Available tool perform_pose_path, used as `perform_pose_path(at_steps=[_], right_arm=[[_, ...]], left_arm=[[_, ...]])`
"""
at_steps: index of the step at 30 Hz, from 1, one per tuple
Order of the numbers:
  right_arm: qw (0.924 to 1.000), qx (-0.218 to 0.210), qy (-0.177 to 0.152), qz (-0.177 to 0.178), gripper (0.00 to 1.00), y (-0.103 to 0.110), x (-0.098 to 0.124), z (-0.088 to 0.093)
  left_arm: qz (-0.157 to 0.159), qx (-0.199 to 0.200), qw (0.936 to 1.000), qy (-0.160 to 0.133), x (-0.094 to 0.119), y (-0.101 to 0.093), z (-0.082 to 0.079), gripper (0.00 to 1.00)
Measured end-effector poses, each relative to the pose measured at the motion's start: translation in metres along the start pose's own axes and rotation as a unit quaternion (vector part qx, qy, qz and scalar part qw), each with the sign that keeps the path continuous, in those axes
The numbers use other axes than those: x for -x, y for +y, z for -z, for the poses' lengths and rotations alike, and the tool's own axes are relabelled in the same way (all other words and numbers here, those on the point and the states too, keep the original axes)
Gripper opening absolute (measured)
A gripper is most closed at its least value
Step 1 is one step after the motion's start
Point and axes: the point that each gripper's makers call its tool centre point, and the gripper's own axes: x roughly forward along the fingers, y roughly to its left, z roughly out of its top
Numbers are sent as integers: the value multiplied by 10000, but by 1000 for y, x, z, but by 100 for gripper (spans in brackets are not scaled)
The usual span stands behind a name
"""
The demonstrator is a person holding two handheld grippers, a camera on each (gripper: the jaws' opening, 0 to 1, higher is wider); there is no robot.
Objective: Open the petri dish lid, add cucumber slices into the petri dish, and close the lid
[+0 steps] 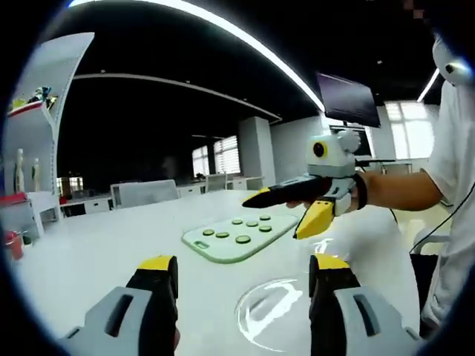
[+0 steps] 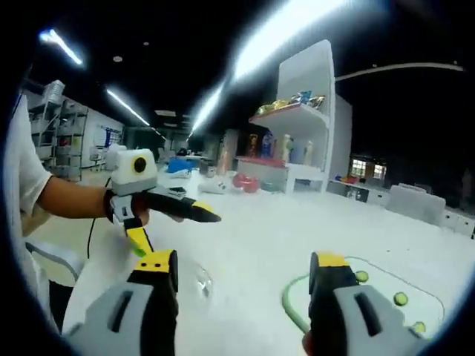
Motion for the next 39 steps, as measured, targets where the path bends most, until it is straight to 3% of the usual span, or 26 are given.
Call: perform_pose_path(at_steps=[4,8,12,15,20,23,26,30,39], right_arm=[[9991,-34,-139,411,71,-17,19,-9],[9925,-174,-474,1111,71,-35,42,-24],[9802,-144,-601,1880,71,-58,69,-32],[9698,-719,-973,2116,73,-66,90,-39],[9533,-605,-1057,2764,74,-86,124,-41],[9420,-470,-998,3171,74,-100,148,-39],[9358,-583,-1069,3308,74,-105,168,-40],[9258,-626,-1103,3562,73,-113,194,-41],[9025,-571,-1044,4140,73,-134,258,-31]], left_arm=[[-529,-52,9982,-292,1,15,-20,72],[-1149,-54,9921,-497,3,29,-36,72],[-1496,-156,9866,-638,4,33,-48,72],[-1801,-184,9807,-736,8,40,-53,72],[-2273,-51,9696,-910,18,48,-62,72],[-2540,-190,9630,-886,24,50,-65,72],[-2758,-262,9564,-921,33,52,-68,72],[-3174,-71,9425,-1043,52,60,-70,72],[-3446,-50,9334,-1002,76,75,-69,72]])
